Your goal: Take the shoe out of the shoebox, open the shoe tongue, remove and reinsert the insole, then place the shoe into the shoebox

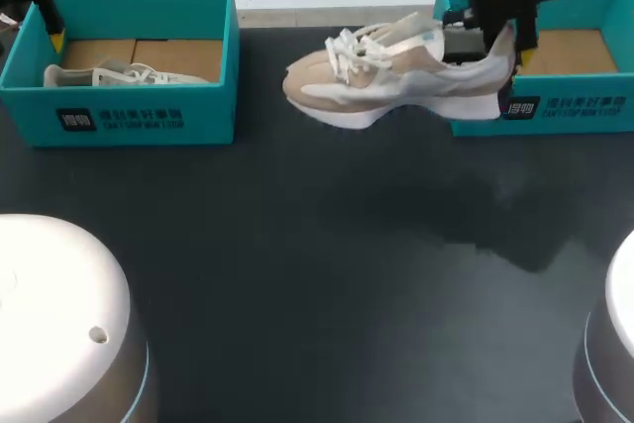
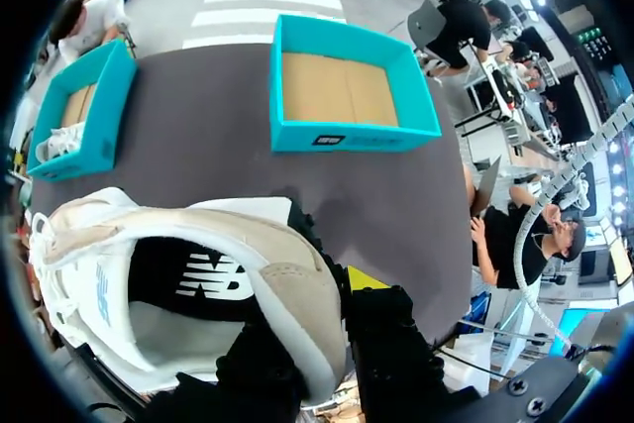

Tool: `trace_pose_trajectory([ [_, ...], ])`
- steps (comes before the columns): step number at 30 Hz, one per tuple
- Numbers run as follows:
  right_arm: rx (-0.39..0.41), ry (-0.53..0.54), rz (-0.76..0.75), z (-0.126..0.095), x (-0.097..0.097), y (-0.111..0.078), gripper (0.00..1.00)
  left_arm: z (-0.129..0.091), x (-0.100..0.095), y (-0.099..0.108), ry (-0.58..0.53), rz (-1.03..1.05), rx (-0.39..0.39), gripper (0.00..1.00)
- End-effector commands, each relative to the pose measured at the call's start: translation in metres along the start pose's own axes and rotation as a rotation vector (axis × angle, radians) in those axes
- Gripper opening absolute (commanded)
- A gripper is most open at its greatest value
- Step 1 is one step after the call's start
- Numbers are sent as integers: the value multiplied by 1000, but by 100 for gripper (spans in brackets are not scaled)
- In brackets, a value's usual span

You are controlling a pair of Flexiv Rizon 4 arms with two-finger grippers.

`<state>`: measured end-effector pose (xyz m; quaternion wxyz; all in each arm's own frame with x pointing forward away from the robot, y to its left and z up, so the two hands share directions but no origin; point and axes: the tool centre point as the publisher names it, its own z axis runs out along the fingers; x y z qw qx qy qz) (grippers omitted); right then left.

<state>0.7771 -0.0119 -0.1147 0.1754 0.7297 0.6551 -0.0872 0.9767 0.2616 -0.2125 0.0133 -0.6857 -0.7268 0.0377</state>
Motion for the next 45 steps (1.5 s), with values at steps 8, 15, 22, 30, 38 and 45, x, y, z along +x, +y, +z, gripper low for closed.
trace_pose_trajectory([
  [8,-20,25,120,6,56,-83,0,0,1,0,1,1,-1,100],
  [15,-24,-3,61,6,66,-96,0,0,1,0,1,1,-1,100],
  [22,-24,-3,61,6,66,-96,0,0,1,0,1,1,-1,100],
  [30,-24,-3,61,6,66,-96,0,0,1,0,1,1,-1,100],
  [38,-41,-29,29,58,81,-95,0,0,1,0,1,1,-1,100],
  [45,-34,-31,6,98,88,-97,0,0,1,0,1,1,-1,100],
])
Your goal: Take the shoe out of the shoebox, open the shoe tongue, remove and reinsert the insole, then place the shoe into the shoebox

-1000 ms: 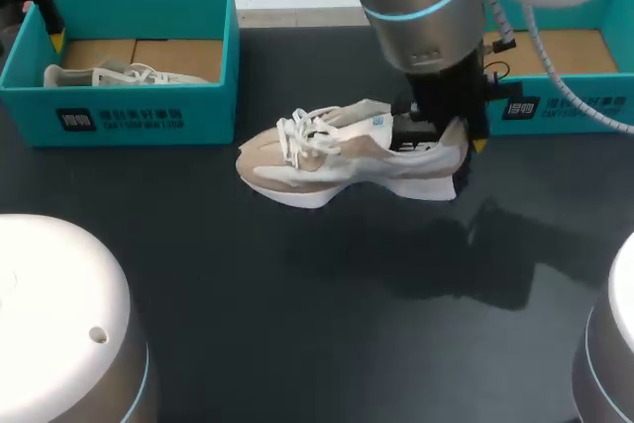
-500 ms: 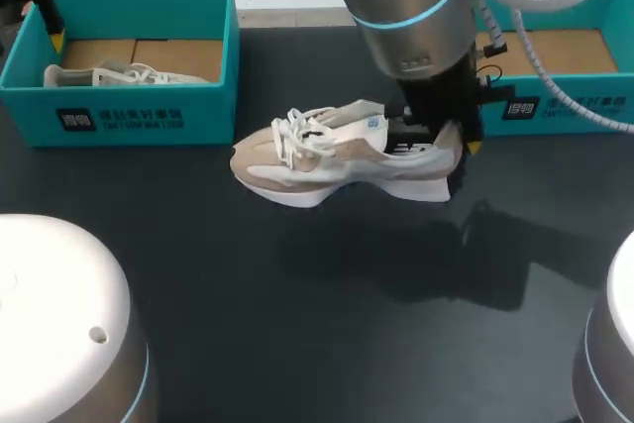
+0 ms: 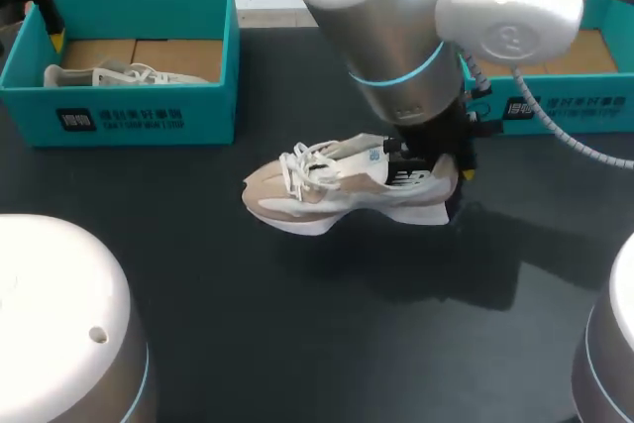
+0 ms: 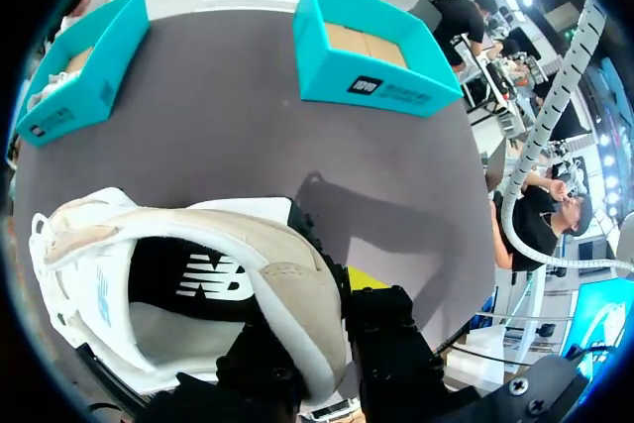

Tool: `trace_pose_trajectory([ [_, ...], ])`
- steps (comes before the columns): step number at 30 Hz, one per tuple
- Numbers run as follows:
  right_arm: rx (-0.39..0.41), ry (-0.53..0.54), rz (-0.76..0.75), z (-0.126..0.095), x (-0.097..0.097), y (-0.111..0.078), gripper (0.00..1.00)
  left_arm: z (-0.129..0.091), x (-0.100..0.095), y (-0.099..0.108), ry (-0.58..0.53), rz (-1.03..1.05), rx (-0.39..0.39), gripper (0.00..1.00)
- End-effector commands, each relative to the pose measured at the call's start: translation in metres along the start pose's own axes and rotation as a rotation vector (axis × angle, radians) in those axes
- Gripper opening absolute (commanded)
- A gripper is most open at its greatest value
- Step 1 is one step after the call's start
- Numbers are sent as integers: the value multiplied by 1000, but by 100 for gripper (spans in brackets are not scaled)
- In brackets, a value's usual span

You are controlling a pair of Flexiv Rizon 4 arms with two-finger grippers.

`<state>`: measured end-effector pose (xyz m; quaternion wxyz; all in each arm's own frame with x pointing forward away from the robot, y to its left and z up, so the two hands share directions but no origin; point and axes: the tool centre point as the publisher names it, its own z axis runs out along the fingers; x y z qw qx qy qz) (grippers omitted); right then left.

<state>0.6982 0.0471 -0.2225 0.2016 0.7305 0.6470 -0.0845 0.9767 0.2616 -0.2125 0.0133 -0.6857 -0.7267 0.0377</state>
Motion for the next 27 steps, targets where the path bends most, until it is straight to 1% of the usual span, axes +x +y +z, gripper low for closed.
trace_pose_trajectory([
  [1,16,14,-11,34,7,-1,0,0,1,0,1,1,-1,100],
  [3,30,25,-18,47,10,-1,0,0,1,0,1,1,-1,100],
  [4,12,18,-10,52,11,-1,0,0,1,0,1,1,-1,100],
  [6,32,27,-14,64,14,-2,0,0,1,0,1,1,-1,100],
  [7,28,32,-7,68,15,-3,0,0,1,0,1,1,-1,100],
  [8,43,23,-24,75,17,-4,0,0,1,0,1,1,-1,100],
  [9,23,2,-30,82,20,-5,0,0,1,0,1,1,-1,100],
  [10,21,12,-35,87,23,-7,0,0,1,0,1,1,-1,100],
  [11,35,4,-41,94,26,-9,0,0,1,0,1,1,-1,100],
  [12,29,-6,-51,100,29,-11,0,0,1,0,1,1,-1,100],
  [14,41,13,-47,108,36,-15,0,0,1,0,1,1,-1,100],
  [16,45,0,-66,118,42,-20,0,0,1,0,1,1,-1,100],
  [21,62,21,-52,133,52,-26,0,0,1,0,1,1,-1,100],
  [27,60,44,-6,142,59,-25,0,0,1,0,1,1,-1,100],
])
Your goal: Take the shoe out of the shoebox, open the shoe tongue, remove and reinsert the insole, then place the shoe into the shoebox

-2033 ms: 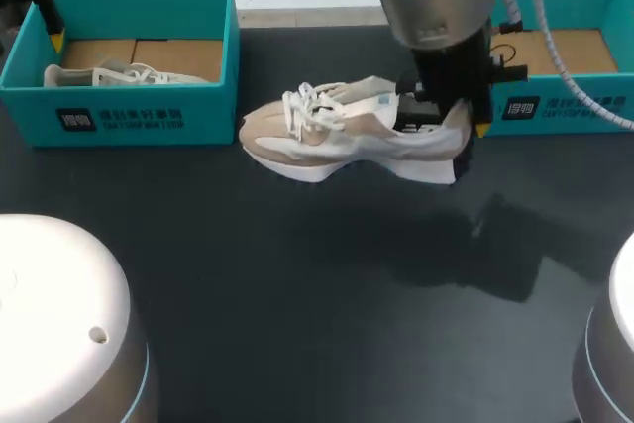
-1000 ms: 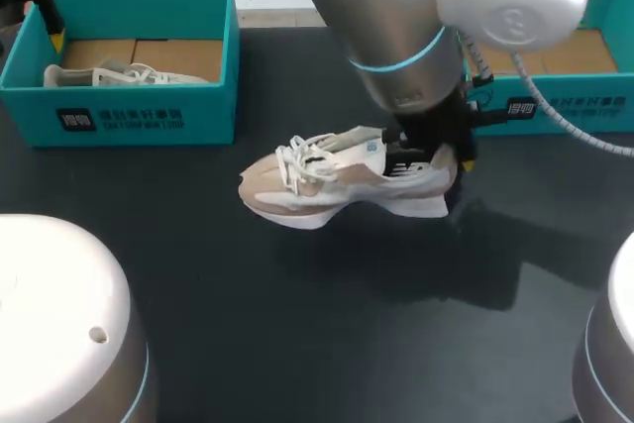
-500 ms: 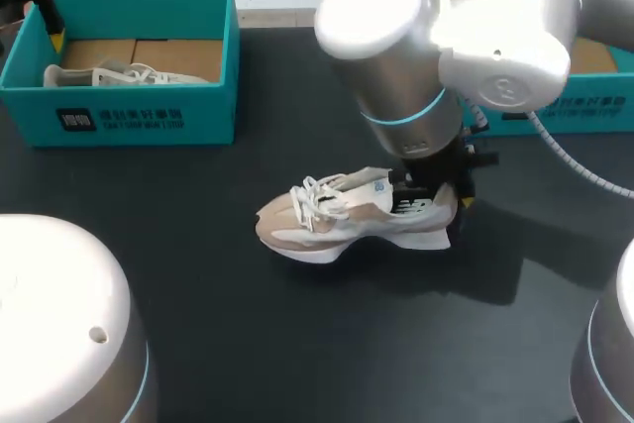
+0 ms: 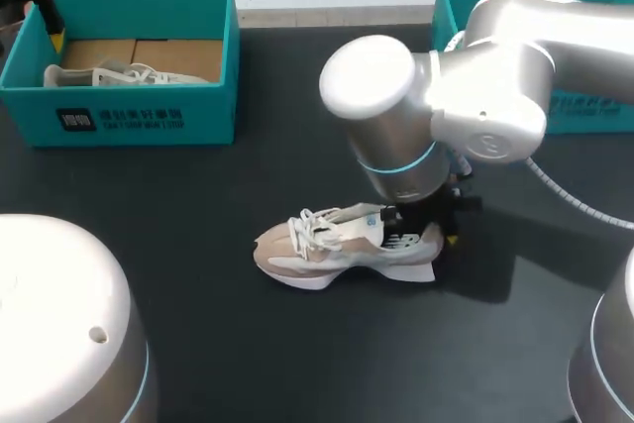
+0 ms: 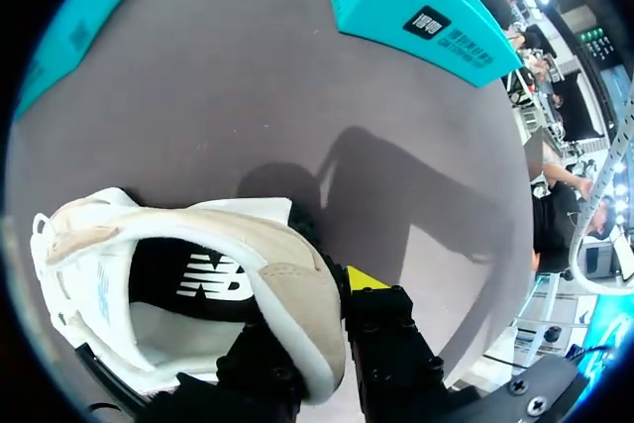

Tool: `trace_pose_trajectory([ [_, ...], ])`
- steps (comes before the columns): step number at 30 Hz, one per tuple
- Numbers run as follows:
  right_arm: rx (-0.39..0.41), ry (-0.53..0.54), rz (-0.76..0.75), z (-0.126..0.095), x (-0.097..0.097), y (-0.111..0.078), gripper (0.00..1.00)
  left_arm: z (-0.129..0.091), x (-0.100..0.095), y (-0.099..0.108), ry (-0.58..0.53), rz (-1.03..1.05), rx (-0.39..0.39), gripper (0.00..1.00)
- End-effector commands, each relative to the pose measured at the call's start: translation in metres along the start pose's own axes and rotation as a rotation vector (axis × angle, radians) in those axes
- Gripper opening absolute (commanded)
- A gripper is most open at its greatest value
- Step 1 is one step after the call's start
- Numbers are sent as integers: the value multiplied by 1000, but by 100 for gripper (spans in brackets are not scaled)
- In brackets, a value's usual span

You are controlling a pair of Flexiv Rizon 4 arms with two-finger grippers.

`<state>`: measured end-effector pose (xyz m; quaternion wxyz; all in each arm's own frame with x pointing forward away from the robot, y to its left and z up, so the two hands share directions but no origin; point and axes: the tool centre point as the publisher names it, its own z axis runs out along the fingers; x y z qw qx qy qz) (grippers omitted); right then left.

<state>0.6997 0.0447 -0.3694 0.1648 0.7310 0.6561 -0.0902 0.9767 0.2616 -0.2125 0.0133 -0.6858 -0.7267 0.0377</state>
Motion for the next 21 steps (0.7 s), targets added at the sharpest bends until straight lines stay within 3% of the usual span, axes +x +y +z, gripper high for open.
trace_pose_trajectory([
  [1,6,8,11,10,5,1,0,0,1,0,1,1,-1,100],
  [8,8,7,15,21,8,2,0,0,1,0,1,1,-1,100],
  [9,9,6,15,21,8,2,15,0,1,0,1,1,-1,100],
  [10,11,5,15,21,8,2,46,0,1,0,1,1,-1,100],
  [11,11,4,15,18,7,3,100,0,1,0,1,1,-1,100],
  [21,-35,44,-13,-28,-10,3,100,0,1,0,1,1,-1,100],
])
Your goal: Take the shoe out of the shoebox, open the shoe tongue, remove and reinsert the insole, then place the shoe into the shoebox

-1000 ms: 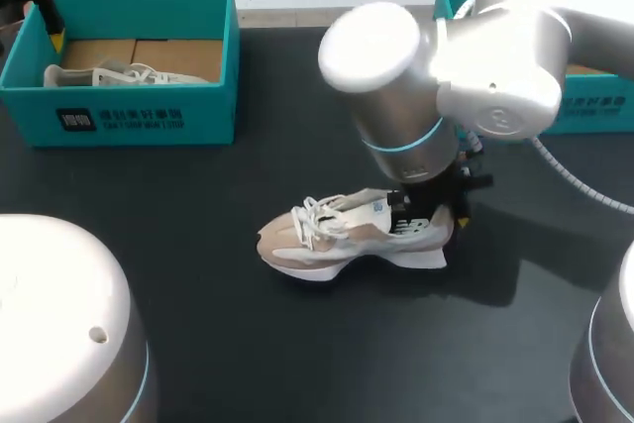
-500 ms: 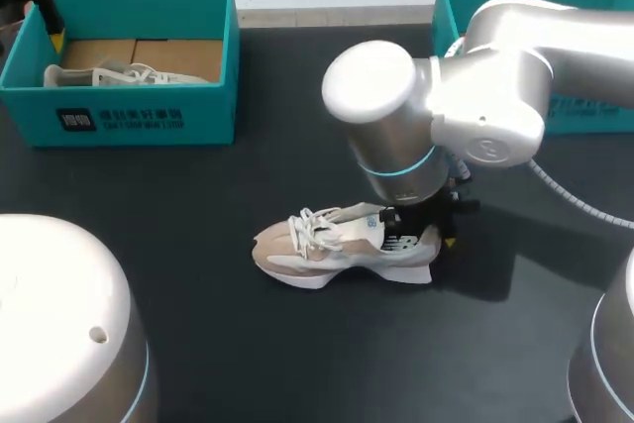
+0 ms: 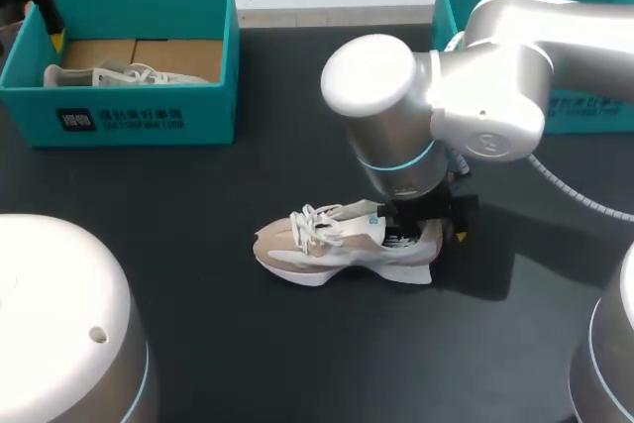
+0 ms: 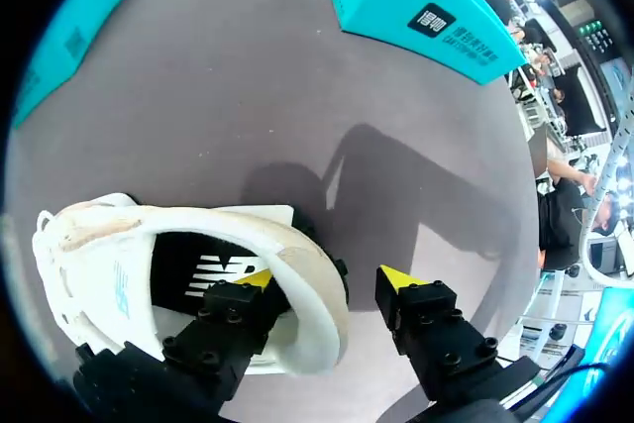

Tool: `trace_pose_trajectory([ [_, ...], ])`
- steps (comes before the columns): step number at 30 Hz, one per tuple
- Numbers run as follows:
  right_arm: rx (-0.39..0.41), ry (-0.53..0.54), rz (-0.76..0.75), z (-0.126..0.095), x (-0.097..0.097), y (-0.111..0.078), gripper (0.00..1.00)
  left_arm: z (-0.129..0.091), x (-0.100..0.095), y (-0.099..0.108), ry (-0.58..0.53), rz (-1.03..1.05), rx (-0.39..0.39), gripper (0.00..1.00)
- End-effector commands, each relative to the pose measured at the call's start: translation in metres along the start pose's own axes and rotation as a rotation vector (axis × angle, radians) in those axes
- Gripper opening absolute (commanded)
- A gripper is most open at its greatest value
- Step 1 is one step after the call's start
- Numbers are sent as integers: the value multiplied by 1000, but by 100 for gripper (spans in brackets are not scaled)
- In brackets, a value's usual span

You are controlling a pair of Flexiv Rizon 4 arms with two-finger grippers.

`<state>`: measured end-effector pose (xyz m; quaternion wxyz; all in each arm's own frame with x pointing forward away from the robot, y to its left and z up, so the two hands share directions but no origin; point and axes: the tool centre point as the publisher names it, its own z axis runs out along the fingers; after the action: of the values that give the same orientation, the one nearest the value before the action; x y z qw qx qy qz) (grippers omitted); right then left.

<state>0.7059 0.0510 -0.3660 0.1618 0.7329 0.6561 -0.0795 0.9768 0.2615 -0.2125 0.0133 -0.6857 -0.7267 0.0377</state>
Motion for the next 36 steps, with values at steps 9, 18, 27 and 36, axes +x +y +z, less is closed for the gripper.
trace_pose_trajectory([
  [9,-128,115,-292,-78,-26,0,100,0,1,0,1,1,-1,100],
  [18,-132,147,-499,-94,-23,-3,100,0,1,0,1,1,-1,100],
  [27,-132,147,-499,-94,-23,-3,100,0,1,0,1,1,-1,100],
  [36,-453,342,-1170,-102,-32,8,100,0,1,0,1,1,-1,100],
])
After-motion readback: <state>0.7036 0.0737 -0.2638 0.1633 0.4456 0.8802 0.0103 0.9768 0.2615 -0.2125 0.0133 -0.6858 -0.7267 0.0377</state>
